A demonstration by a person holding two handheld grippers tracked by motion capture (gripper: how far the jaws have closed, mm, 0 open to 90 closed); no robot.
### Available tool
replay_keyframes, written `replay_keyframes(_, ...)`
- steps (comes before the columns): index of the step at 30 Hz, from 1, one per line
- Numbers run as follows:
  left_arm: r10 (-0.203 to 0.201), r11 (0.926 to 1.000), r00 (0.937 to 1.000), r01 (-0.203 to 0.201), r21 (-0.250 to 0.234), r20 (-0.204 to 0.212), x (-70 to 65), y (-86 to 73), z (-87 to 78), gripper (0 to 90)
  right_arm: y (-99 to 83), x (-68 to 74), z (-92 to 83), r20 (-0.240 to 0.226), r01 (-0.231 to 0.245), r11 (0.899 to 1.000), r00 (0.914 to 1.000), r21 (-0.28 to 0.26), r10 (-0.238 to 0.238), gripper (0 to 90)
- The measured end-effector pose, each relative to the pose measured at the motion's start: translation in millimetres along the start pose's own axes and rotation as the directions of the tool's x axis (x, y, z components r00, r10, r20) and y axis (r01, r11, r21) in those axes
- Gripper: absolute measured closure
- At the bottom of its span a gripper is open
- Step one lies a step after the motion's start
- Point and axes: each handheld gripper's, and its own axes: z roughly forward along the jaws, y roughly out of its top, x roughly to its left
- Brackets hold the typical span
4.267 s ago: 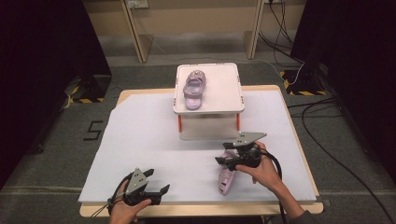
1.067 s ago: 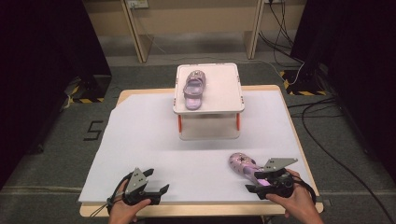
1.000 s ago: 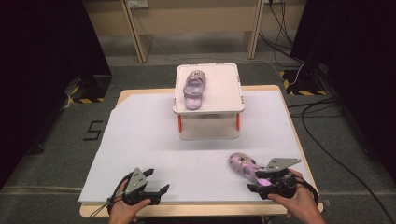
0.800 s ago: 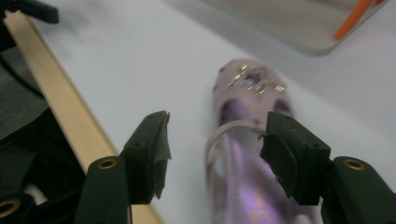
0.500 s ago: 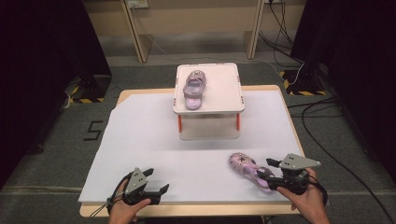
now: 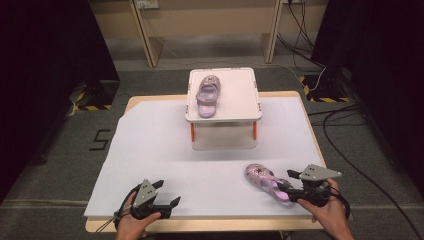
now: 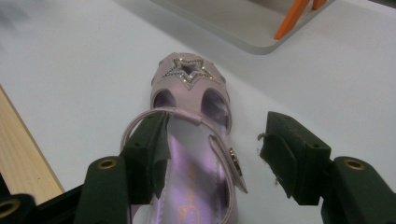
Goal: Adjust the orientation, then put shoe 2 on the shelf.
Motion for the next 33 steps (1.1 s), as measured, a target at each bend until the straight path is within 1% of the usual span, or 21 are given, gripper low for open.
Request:
replay_keyframes(7, 0.0, 1.0, 1.0, 0.0, 0.0, 0.001, -0.3, 0.1, 0.5, 16.8, -0.7, 2.9, 9.6, -0.022, 0.016, 1.0, 0.9996, 0.019, -0.016, 41.6)
replay_keyframes(9, 0.0, 1.0, 1.0, 0.0, 0.0, 0.002, -0.5, 0.0, 0.6, 16.8, -0.2, 4.3, 13.1, -0.031, 0.028, 0.999, 0.9992, 0.028, -0.027, 42.7)
replay_keyframes(10, 0.0, 1.0, 1.0, 0.0, 0.001, 0.002, -0.6, 0.0, 0.7, 16.8, 0.2, 4.6, 14.9, -0.029, 0.043, 0.999, 0.9987, 0.03, -0.042, 43.4)
replay_keyframes(14, 0.0, 1.0, 1.0, 0.0, 0.001, 0.006, -0.9, 0.2, 1.0, 16.8, 1.9, 8.0, 20.5, -0.038, 0.058, 0.997, 0.9977, 0.047, -0.056, 45.6)
replay_keyframes(15, 0.0, 1.0, 1.0, 0.0, 0.0, 0.007, -1.0, 0.2, 1.1, 16.7, 2.1, 8.7, 21.7, -0.044, 0.059, 0.997, 0.9974, 0.047, -0.057, 45.8)
replay_keyframes(18, 0.0, 1.0, 1.0, 0.0, 0.001, 0.008, -1.0, 0.2, 1.1, 16.8, 1.2, 10.0, 24.3, -0.069, 0.039, 0.998, 0.997, 0.041, -0.036, 47.8)
replay_keyframes(21, 0.0, 1.0, 1.0, 0.0, 0.0, 0.007, -1.0, 0.1, 0.8, 16.7, 0.2, 10.1, 25.9, -0.053, 0.052, 0.998, 0.9974, 0.047, -0.05, 53.1)
replay_keyframes(25, 0.0, 1.0, 1.0, 0.0, 0.001, 0.008, -1.2, 0.0, 0.7, 16.8, 0.3, 9.3, 24.4, -0.037, 0.062, 0.997, 0.9975, 0.038, -0.061, 64.1)
replay_keyframes(27, 0.004, 1.0, 1.0, -0.004, 0.002, 0.008, -1.3, 0.1, 0.6, 16.7, 1.6, 11.1, 22.8, -0.025, 0.088, 0.995, 0.9959, 0.038, -0.087, 67.6)
replay_keyframes(29, 0.003, 1.0, 1.0, -0.003, 0.002, 0.009, -1.2, 0.1, 0.7, 16.7, 2.8, 13.2, 22.4, -0.012, 0.111, 0.993, 0.9938, 0.04, -0.111, 74.1)
replay_keyframes(30, 0.002, 1.0, 1.0, -0.002, 0.001, 0.008, -1.3, 0.0, 0.8, 16.8, 3.3, 14.1, 22.0, -0.009, 0.11, 0.993, 0.9939, 0.035, -0.11, 77.4)
replay_keyframes(31, 0.002, 1.0, 1.0, -0.002, 0.002, 0.008, -1.3, 0.0, 0.7, 16.8, 3.8, 14.1, 21.4, -0.003, 0.119, 0.992, 0.9928, 0.028, -0.119, 79.7)
replay_keyframes(33, 0.006, 1.0, 0.9999, -0.006, 0.004, 0.008, -1.4, -0.1, 0.7, 16.8, 5.1, 13.8, 19.2, 0.02, 0.14, 0.99, 0.9898, 0.017, -0.141, 81.8)
